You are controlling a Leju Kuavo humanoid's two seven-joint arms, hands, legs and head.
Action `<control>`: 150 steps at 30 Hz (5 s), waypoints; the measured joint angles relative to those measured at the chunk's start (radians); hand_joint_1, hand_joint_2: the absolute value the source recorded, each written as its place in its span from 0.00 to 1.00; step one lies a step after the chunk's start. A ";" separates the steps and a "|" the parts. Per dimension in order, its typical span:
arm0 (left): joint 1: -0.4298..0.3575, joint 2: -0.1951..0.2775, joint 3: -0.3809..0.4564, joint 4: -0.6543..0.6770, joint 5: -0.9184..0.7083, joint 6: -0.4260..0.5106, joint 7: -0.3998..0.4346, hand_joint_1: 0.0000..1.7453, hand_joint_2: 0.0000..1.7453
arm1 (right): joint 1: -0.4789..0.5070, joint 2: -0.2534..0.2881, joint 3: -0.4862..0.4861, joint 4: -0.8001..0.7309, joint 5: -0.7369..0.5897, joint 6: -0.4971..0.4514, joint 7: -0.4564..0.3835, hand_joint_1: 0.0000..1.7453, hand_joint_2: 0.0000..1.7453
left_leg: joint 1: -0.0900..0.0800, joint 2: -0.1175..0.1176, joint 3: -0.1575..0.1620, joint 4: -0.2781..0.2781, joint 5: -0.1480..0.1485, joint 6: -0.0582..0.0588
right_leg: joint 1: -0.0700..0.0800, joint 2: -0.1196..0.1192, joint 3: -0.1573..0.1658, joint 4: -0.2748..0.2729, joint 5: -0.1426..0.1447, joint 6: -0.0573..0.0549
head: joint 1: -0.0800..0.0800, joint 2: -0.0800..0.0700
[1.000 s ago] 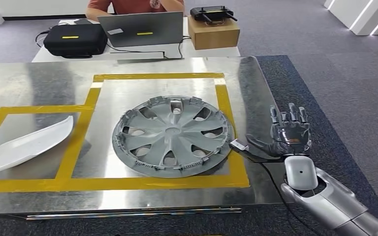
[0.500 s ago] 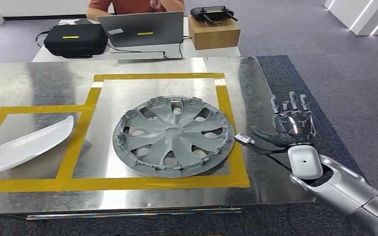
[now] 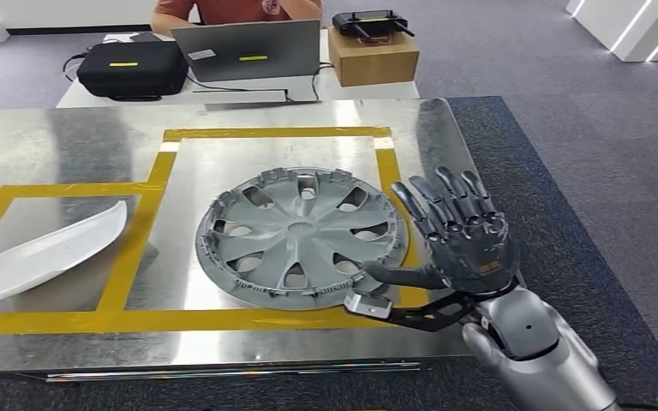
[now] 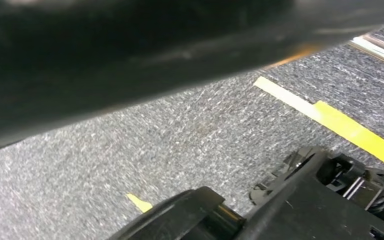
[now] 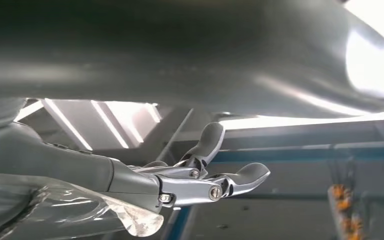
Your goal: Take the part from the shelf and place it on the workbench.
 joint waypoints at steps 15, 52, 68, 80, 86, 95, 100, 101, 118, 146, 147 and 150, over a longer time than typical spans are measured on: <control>0.001 -0.004 0.009 0.000 -0.004 0.000 -0.003 0.00 0.00 | 0.112 0.222 -0.056 -0.140 -0.027 -0.024 -0.078 0.00 0.00 | -0.002 0.000 0.000 0.002 0.000 0.000 | -0.002 0.001 0.000 0.000 0.001 0.001 | 0.000 0.000; 0.006 -0.009 0.036 0.000 0.007 0.000 0.011 0.00 0.00 | 0.172 0.238 -0.061 -0.192 -0.051 -0.030 -0.087 0.00 0.00 | 0.000 -0.013 -0.074 0.065 -0.015 -0.012 | -0.003 0.012 0.047 -0.031 -0.012 -0.027 | -0.002 0.000; 0.005 -0.010 0.050 0.000 0.009 0.006 0.014 0.00 0.00 | 0.173 0.256 -0.092 -0.174 -0.066 -0.026 -0.091 0.00 0.00 | 0.000 -0.027 0.047 -0.037 -0.005 0.044 | -0.001 0.022 -0.094 0.089 -0.040 0.025 | -0.003 0.000; 0.007 -0.015 0.055 0.000 0.007 0.007 0.014 0.00 0.00 | 0.169 0.259 -0.109 -0.158 -0.033 -0.011 -0.066 0.00 0.00 | -0.021 -0.016 -0.066 -0.021 0.093 0.027 | 0.022 0.013 0.123 -0.070 -0.049 -0.017 | -0.003 0.000; 0.008 -0.013 0.060 0.000 0.009 0.013 0.011 0.00 0.00 | 0.183 0.264 -0.148 -0.146 -0.013 -0.018 -0.019 0.00 0.00 | -0.003 -0.025 -0.131 0.250 -0.113 -0.009 | 0.014 0.008 0.056 -0.064 0.012 -0.038 | -0.010 0.000; 0.018 -0.012 0.081 0.000 0.021 0.026 -0.002 0.00 0.00 | 0.271 0.296 -0.402 -0.124 -0.050 -0.028 0.019 0.00 0.00 | 0.003 -0.038 0.064 -0.017 -0.037 0.008 | 0.003 0.011 -0.038 -0.019 0.066 0.014 | -0.010 0.000; 0.019 -0.011 0.091 0.000 0.028 0.034 -0.002 0.00 0.00 | 0.287 0.316 -0.513 -0.087 -0.107 -0.028 0.009 0.00 0.00 | -0.004 -0.027 0.012 -0.022 0.010 0.049 | 0.002 0.015 -0.109 0.189 -0.106 0.027 | -0.002 0.000; 0.021 -0.011 0.095 0.000 0.029 0.037 -0.003 0.00 0.00 | 0.287 0.324 -0.555 -0.060 -0.153 -0.028 -0.006 0.00 0.00 | -0.007 -0.027 -0.001 -0.022 0.020 0.052 | 0.003 0.015 -0.117 0.244 -0.127 0.026 | -0.002 0.000; 0.053 -0.018 0.175 0.000 0.018 0.053 -0.037 0.00 0.00 | 0.094 0.342 -1.425 1.156 -0.152 0.292 -0.015 0.00 0.00 | -0.005 -0.031 -0.093 0.259 -0.103 -0.004 | 0.019 0.001 0.036 -0.061 0.028 -0.040 | -0.011 0.000; 0.042 -0.037 0.179 0.000 -0.047 0.055 -0.035 0.00 0.00 | 0.034 0.345 -1.494 1.486 -0.005 0.410 0.048 0.00 0.00 | -0.003 -0.027 -0.129 0.184 -0.079 -0.005 | 0.018 0.006 0.116 -0.080 -0.021 -0.040 | -0.013 0.000; 0.042 -0.038 0.179 0.000 -0.047 0.056 -0.035 0.00 0.00 | 0.033 0.345 -1.493 1.487 -0.008 0.412 0.047 0.00 0.00 | -0.002 -0.027 -0.131 0.244 -0.098 -0.008 | 0.019 0.005 0.097 -0.073 -0.009 -0.040 | -0.013 0.000; 0.043 -0.039 0.179 0.000 -0.046 0.059 -0.035 0.00 0.00 | 0.032 0.345 -1.492 1.493 -0.022 0.428 0.047 0.00 0.00 | 0.001 -0.027 -0.062 0.244 -0.036 -0.011 | 0.019 0.002 0.034 -0.041 0.020 -0.035 | -0.013 0.000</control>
